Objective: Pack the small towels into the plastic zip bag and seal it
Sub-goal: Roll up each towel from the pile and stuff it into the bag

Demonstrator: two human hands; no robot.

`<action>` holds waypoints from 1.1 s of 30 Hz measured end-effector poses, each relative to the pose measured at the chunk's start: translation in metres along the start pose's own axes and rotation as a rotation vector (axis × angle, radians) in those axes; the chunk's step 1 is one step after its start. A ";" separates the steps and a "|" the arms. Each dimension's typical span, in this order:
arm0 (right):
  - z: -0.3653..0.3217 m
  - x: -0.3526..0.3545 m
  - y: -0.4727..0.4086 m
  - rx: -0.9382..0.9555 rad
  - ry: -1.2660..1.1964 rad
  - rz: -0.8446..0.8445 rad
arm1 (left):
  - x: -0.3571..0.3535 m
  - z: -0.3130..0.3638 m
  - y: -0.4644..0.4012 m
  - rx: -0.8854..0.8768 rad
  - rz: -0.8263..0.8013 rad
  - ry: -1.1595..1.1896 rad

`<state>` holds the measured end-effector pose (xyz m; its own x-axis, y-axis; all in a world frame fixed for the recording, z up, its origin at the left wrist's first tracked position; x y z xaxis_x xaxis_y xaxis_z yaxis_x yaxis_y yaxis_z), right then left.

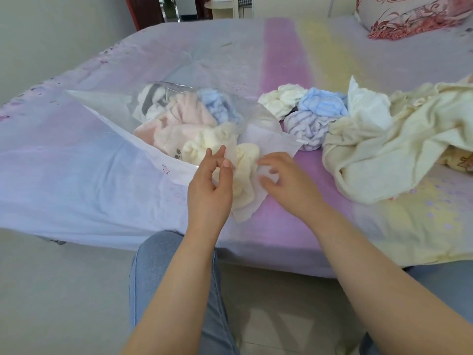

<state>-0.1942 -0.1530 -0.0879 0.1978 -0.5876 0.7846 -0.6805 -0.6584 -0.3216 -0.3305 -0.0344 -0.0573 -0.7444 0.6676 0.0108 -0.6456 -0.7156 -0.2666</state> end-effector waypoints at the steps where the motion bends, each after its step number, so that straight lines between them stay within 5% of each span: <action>1: 0.013 0.026 0.010 -0.040 0.000 0.204 | 0.000 0.000 0.000 -0.002 0.000 0.002; 3: 0.048 0.065 0.030 -0.216 0.189 0.524 | -0.003 -0.003 0.000 0.011 -0.005 0.010; 4: 0.068 0.075 0.036 -0.347 0.323 0.545 | -0.006 -0.005 0.001 0.023 -0.009 0.007; 8: 0.143 0.059 0.051 -0.686 0.447 0.083 | -0.017 -0.004 0.005 0.018 -0.020 -0.048; 14: 0.130 0.087 0.057 -0.528 0.227 0.321 | -0.013 -0.007 0.007 -0.033 -0.019 -0.160; 22: 0.008 0.051 0.061 -0.195 -0.099 -0.289 | -0.019 0.000 0.005 -0.075 -0.063 -0.227; 26: 0.008 0.062 0.054 -0.240 -0.295 -0.310 | -0.014 -0.001 0.006 -0.063 -0.060 -0.218; 30: 0.055 0.087 0.045 -0.426 0.116 0.046 | -0.015 -0.002 0.005 -0.056 -0.066 -0.223; 33: 0.080 0.071 0.046 -0.483 0.349 -0.148 | -0.016 -0.003 0.004 -0.056 -0.067 -0.213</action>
<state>-0.1552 -0.2630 -0.0896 0.1268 -0.2637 0.9562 -0.9225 -0.3856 0.0160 -0.3209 -0.0476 -0.0614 -0.7228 0.6508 0.2323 -0.6892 -0.6544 -0.3112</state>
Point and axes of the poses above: each hand's wrist, its own y-axis away from the middle knuckle, its own x-axis out of the back of the hand, z = x × y, the point moved 7 cm from there along -y, towards the middle knuckle, and after that the axes turned 14 degrees about y, right-handed, at the moved point
